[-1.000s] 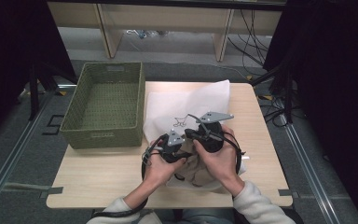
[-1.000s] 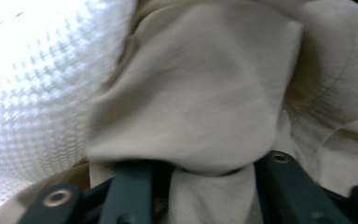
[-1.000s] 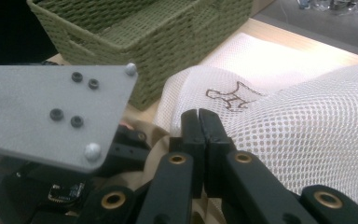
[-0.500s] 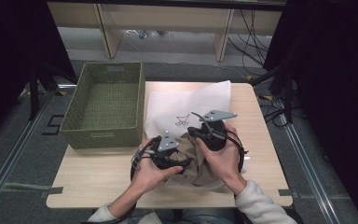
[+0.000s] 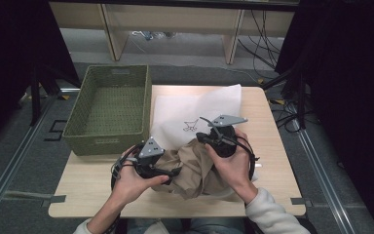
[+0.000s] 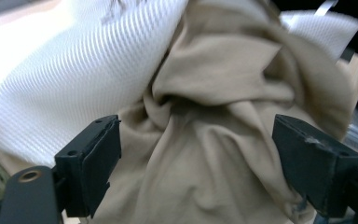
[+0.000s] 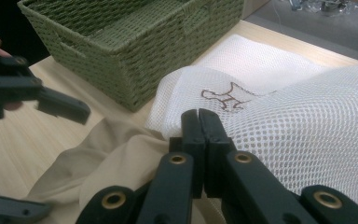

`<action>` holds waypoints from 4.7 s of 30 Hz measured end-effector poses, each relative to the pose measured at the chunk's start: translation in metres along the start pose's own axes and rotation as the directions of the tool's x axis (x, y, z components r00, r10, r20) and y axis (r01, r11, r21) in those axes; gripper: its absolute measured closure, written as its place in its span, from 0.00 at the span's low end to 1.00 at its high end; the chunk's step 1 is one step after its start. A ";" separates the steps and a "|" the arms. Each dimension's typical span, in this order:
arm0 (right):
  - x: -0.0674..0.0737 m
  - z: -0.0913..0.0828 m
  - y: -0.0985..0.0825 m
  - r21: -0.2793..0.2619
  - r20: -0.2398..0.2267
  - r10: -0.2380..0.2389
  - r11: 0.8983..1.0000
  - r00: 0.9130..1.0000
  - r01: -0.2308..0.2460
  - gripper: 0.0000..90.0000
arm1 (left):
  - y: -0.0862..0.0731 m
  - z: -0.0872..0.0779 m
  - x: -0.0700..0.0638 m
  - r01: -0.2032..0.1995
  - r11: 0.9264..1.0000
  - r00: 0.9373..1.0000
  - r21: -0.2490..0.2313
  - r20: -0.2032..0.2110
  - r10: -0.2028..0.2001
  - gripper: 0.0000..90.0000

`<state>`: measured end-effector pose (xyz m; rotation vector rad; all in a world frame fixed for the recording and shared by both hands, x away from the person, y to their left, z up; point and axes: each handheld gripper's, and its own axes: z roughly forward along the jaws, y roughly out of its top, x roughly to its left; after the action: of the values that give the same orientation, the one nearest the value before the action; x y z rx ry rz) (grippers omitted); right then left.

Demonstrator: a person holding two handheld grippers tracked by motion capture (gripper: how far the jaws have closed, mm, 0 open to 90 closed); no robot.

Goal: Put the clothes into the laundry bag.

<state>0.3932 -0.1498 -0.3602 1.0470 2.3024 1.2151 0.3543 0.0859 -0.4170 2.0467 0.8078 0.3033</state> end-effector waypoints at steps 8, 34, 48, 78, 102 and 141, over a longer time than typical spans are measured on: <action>0.001 -0.001 0.000 0.003 0.000 0.013 1.000 1.000 -0.013 1.00 | -0.017 0.040 -0.013 -0.050 0.985 0.998 0.167 0.057 0.041 0.18; 0.026 -0.029 0.020 -0.120 -0.086 -0.017 0.993 0.996 0.006 1.00 | 0.042 -0.007 -0.040 0.015 0.985 0.998 -0.172 0.065 -0.004 0.88; 0.010 -0.005 0.009 -0.032 -0.094 0.037 0.999 0.995 -0.040 1.00 | 0.025 0.068 -0.020 0.002 1.000 0.999 -0.023 -0.039 -0.003 0.82; -0.006 -0.005 0.004 -0.038 -0.045 0.072 0.997 0.996 -0.074 1.00 | 0.032 0.081 -0.019 -0.054 0.998 0.995 -0.021 -0.088 0.052 0.29; -0.008 -0.003 0.003 -0.049 -0.036 0.046 0.998 0.998 -0.047 1.00 | 0.000 0.011 -0.005 -0.107 0.994 0.991 0.008 -0.084 0.107 0.14; 0.008 -0.013 0.011 -0.073 -0.086 0.042 0.996 0.995 -0.048 1.00 | 0.033 0.019 -0.031 -0.028 0.994 0.997 -0.105 0.068 0.036 0.87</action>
<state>0.3856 -0.1473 -0.3435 1.0452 2.2877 1.3776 0.3545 0.0408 -0.3983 1.9628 0.7028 0.2847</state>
